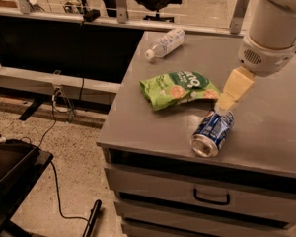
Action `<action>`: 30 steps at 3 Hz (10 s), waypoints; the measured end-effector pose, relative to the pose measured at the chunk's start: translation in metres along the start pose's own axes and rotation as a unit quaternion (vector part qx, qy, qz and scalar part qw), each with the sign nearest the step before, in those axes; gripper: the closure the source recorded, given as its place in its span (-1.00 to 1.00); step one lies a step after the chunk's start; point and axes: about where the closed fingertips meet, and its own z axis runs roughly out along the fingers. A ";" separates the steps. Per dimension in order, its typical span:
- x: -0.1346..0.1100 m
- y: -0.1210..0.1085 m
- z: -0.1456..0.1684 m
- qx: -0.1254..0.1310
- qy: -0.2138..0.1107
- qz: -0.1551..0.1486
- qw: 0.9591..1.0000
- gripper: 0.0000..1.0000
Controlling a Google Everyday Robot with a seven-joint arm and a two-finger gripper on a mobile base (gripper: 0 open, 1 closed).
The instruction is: Place pepsi can upright
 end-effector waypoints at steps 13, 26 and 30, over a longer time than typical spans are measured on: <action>-0.003 0.056 0.039 -0.057 0.047 0.437 0.897 -1.00; -0.028 0.048 0.000 -0.312 -0.256 0.268 0.875 1.00; -0.021 0.030 -0.014 -0.315 -0.409 0.234 0.824 1.00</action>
Offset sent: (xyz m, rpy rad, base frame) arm 0.0074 0.0041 0.0015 0.1736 0.0454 -0.1757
